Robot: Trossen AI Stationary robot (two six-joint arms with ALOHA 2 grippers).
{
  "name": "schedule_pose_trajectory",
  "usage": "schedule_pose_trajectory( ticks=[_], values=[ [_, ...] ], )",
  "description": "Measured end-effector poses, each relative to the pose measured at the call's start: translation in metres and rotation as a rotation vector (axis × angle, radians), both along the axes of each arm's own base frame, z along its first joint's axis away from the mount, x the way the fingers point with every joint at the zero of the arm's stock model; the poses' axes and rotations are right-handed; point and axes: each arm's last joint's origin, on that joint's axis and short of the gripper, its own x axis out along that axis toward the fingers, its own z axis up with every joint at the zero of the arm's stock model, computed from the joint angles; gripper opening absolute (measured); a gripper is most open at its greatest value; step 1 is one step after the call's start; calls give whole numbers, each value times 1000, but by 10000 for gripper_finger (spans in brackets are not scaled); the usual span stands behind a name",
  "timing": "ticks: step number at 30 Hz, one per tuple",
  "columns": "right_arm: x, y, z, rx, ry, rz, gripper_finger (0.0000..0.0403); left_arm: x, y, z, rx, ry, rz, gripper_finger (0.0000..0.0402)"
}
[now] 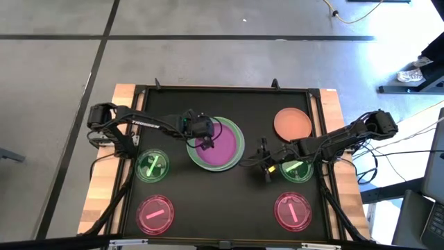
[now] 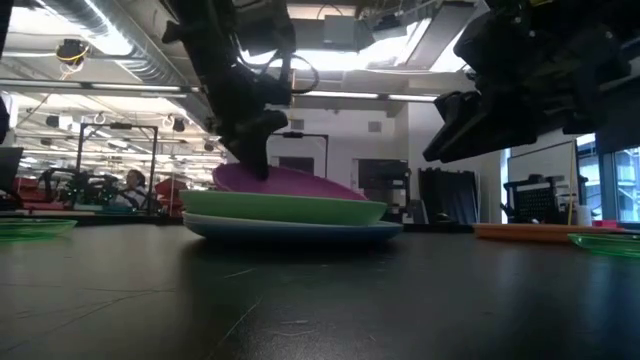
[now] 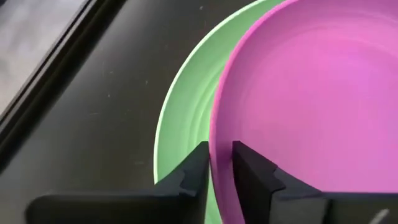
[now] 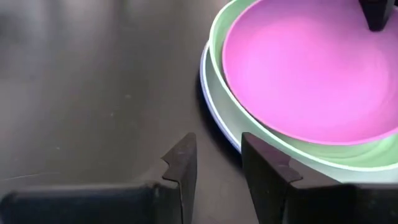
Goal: Stack plastic plates
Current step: Stack the pink plate on the green plate, then stack the orange plate on the pink plate
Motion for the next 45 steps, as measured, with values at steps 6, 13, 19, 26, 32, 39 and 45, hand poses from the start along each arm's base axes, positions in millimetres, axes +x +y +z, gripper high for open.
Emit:
schedule_pose_trajectory(
  ticks=[6,13,19,26,32,39,45],
  values=[
    [0,-2,0,-35,-4,-49,117,-3,-5,9,18,-11,-34,116],
    [-1,-5,-1,-101,-6,-145,117,-12,-35,32,142,-15,-165,140],
    [-12,-15,-9,-284,95,-385,117,-23,-65,48,238,-56,-246,141],
    [-28,-29,-9,-376,284,-582,117,-58,-75,52,208,-176,-303,141],
    [-40,-48,-10,-328,397,-717,117,-83,-65,46,137,-400,-358,141],
    [-51,-69,-13,-156,489,-807,117,-89,-60,54,58,-528,-406,141],
    [-63,-82,-26,-73,555,-860,117,-88,-60,53,56,-521,-408,141]
  ],
)
